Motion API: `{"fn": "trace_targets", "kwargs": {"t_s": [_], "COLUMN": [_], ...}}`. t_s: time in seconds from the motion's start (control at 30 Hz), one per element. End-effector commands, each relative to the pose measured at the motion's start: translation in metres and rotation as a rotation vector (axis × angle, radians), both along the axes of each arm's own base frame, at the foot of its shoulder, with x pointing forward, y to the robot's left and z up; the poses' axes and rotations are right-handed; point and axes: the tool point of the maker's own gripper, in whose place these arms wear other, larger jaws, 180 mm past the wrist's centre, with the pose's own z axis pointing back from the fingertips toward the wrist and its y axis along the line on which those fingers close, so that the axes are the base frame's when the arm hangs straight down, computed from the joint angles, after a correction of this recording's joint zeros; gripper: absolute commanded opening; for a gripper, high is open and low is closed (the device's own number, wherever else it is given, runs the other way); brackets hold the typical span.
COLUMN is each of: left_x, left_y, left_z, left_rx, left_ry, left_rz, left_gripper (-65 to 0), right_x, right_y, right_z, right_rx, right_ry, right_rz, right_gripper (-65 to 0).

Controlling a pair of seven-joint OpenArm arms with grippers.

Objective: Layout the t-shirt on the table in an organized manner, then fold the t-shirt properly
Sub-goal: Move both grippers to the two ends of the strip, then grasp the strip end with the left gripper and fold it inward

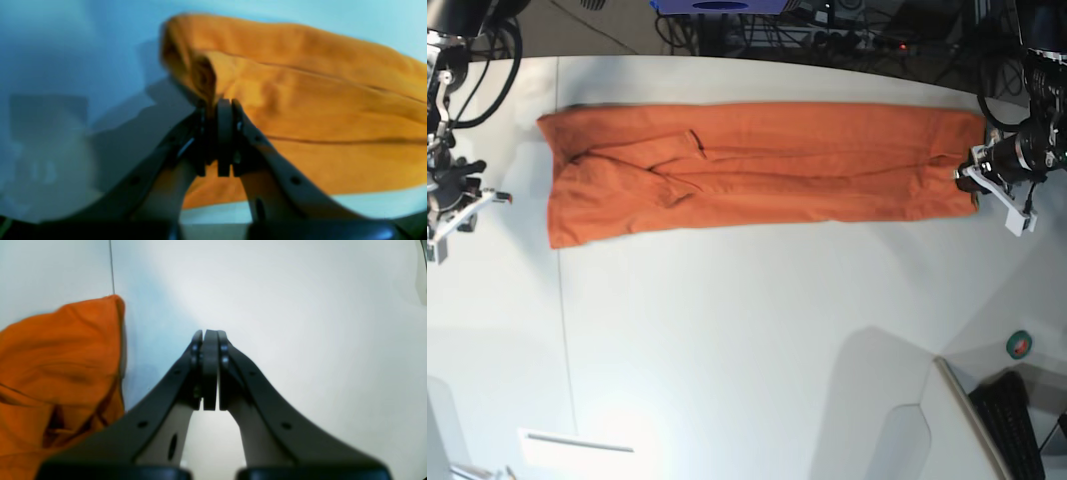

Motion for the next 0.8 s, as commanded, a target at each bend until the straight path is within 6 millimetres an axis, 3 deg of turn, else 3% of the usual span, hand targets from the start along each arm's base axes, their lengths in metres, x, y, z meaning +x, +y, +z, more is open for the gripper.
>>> {"fn": "trace_targets", "kwargs": {"t_s": [0.0,0.2,0.5,0.77], "left_x": [0.004,-0.003,-0.002,0.012], "left_y": [0.003,-0.025,-0.122,-0.187], "left_z": [0.014,0.039,0.039,0.038], "left_rx": [0.010,0.009,-0.144,-0.245], "left_ry": [-0.028,-0.039,-0.019,-0.024], "left_rz": [-0.018,0.043,-0.038,-0.133], "left_gripper": [-65.0,-65.0,-65.0,-65.0], "right_x": [0.009,0.011,0.015,0.015], "right_y": [-0.008,-0.008,-0.008,-0.008], "right_z": [0.014,0.015,0.018,0.018], "right_rx": [-0.026,-0.026,-0.026,-0.026], "right_ry": [-0.046,-0.049,-0.061,-0.061], "right_rz": [0.002,0.002,0.002,0.002], "right_gripper": [-65.0,-65.0,-65.0,-65.0]}}
